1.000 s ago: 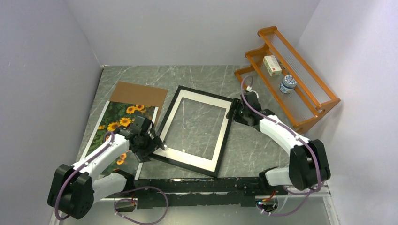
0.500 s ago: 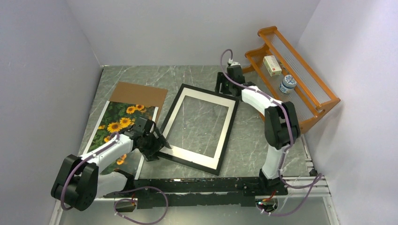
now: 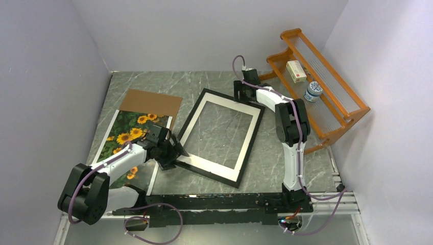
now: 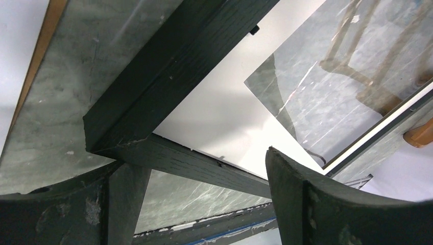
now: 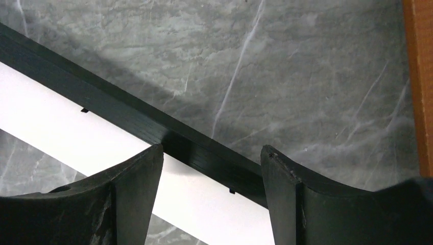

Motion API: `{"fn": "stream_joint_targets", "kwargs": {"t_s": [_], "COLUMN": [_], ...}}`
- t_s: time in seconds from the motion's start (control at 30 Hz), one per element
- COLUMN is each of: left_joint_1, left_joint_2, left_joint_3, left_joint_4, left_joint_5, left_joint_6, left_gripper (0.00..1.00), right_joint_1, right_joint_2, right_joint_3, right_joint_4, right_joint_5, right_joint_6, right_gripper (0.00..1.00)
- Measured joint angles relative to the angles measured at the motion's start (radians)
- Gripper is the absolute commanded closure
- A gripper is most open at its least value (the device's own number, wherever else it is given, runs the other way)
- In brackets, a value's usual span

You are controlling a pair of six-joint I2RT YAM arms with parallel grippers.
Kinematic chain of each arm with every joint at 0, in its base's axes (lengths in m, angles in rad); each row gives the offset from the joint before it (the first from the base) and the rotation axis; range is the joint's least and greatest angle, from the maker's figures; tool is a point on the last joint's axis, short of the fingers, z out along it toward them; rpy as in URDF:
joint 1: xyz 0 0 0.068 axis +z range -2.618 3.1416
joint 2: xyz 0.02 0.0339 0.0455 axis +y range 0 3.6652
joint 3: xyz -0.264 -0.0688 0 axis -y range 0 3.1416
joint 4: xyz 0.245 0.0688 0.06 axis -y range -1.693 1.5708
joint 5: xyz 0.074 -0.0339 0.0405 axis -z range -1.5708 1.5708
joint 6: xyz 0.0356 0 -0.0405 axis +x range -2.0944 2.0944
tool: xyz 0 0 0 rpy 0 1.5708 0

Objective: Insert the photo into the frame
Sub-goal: Adjust the photo frame at the center of the board.

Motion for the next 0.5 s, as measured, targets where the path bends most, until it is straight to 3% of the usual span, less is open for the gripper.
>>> {"fn": "stream_joint_targets", "kwargs": {"t_s": [0.3, 0.5], "left_joint_1": [0.002, 0.04], "left_joint_2": [0.014, 0.093], "left_joint_3": [0.014, 0.093], "left_joint_4": [0.013, -0.045], "left_joint_5": [-0.003, -0.048], "left_joint_6": [0.011, 0.052], "left_gripper": [0.12, 0.13], "right_joint_1": [-0.048, -0.097], "right_joint_2": [0.036, -0.073], "right_joint_3": [0.051, -0.137], "right_joint_4": [-0.06, 0.019], "right_joint_5": [-0.169, -0.283], "right_joint_6": [-0.032, -0.043], "right_gripper": [0.27, 0.28]}}
